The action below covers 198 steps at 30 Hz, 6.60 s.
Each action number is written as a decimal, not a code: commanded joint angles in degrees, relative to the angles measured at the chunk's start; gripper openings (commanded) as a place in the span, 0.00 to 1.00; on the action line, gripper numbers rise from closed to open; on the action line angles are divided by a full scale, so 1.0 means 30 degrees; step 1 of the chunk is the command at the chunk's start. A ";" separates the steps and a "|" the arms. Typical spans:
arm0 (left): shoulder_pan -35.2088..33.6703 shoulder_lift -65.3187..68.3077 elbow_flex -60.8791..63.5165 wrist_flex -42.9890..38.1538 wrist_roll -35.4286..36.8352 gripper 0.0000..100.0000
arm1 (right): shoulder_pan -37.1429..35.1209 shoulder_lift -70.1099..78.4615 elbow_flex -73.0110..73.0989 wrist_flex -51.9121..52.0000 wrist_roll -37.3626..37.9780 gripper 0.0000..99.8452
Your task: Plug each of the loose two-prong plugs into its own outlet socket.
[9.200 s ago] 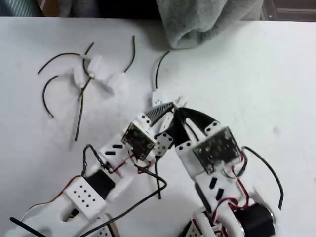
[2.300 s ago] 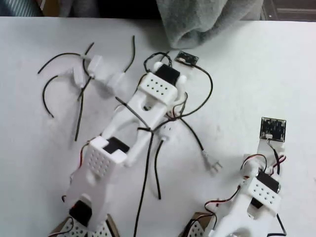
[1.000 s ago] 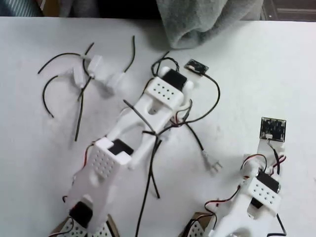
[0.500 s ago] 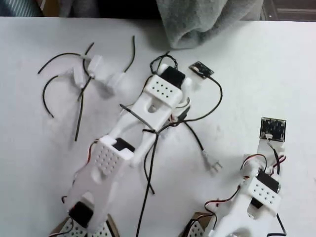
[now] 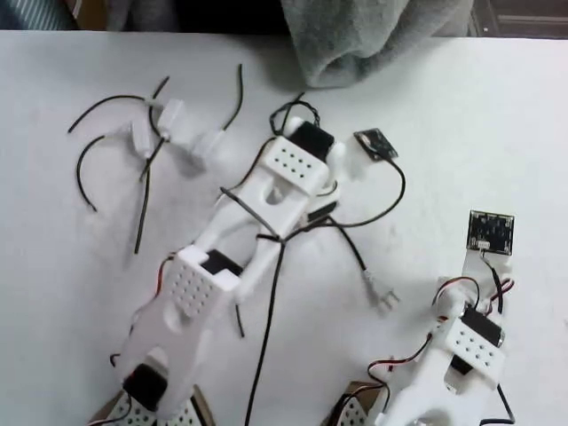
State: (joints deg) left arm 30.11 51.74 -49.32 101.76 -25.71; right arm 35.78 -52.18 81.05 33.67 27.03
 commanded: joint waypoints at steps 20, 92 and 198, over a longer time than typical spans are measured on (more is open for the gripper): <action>-0.2154 0.1070 0.5216 0.0293 -0.4542 0.02 | -0.0132 -0.0132 -0.0088 0.0015 0.0147 0.02; 0.2330 -0.0513 -0.4044 0.0205 -0.4278 0.20 | -0.0249 -0.0132 -0.0088 0.0015 0.0205 0.02; -1.6982 -1.4872 2.4352 -1.9458 0.9465 0.19 | -1.9062 1.0330 -1.3509 0.5055 -0.5714 0.14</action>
State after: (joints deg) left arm -21.49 9.19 23.65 44.26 3.12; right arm -20.92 -17.71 42.81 48.35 8.31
